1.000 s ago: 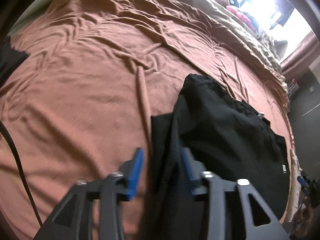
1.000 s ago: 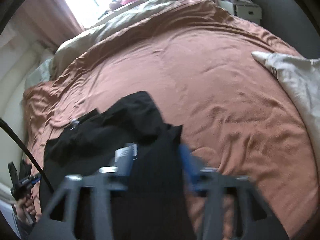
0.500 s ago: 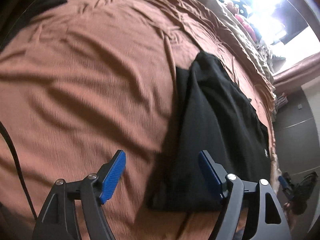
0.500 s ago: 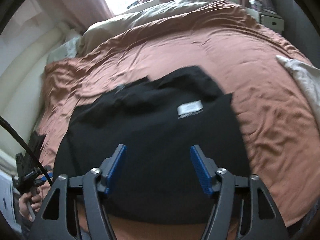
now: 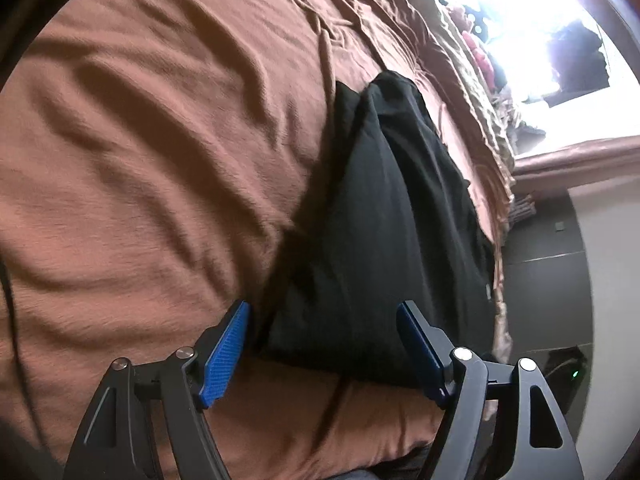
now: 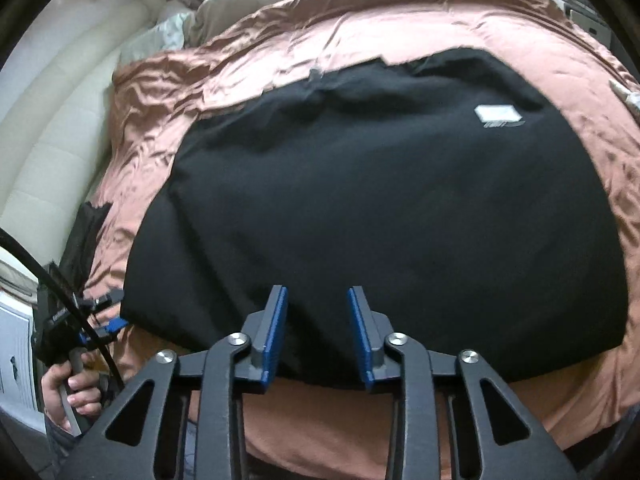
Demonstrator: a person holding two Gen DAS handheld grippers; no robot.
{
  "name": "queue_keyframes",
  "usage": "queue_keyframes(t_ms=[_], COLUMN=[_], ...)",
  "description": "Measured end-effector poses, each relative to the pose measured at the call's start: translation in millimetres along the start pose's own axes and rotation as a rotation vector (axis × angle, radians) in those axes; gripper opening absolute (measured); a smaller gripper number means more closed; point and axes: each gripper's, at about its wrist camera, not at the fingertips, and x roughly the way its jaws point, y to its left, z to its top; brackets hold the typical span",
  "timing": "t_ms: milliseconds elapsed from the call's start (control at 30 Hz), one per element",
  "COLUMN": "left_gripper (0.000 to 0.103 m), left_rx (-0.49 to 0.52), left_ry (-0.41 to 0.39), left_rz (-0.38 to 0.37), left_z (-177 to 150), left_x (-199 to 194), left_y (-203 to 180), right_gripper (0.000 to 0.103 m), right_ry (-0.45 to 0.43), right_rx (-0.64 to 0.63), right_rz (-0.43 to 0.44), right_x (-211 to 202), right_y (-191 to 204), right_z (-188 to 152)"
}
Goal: Fold large clothes
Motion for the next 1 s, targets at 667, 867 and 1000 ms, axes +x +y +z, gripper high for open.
queue_keyframes(t_ms=[667, 867, 1000], left_gripper=[0.03, 0.027, 0.026], left_rx=[-0.008, -0.05, -0.081], left_ry=[-0.049, -0.064, -0.078], left_rz=[0.051, 0.054, 0.07], left_z=[-11, -14, -16], left_x=[-1, -3, -4], left_y=[-5, -4, -6], right_gripper=[0.017, 0.017, 0.017], right_ry=[0.085, 0.069, 0.061], right_rx=[-0.121, -0.112, -0.1], right_rz=[-0.145, -0.157, -0.16], right_x=[98, 120, 135], right_y=[36, 41, 45], right_z=[56, 83, 99])
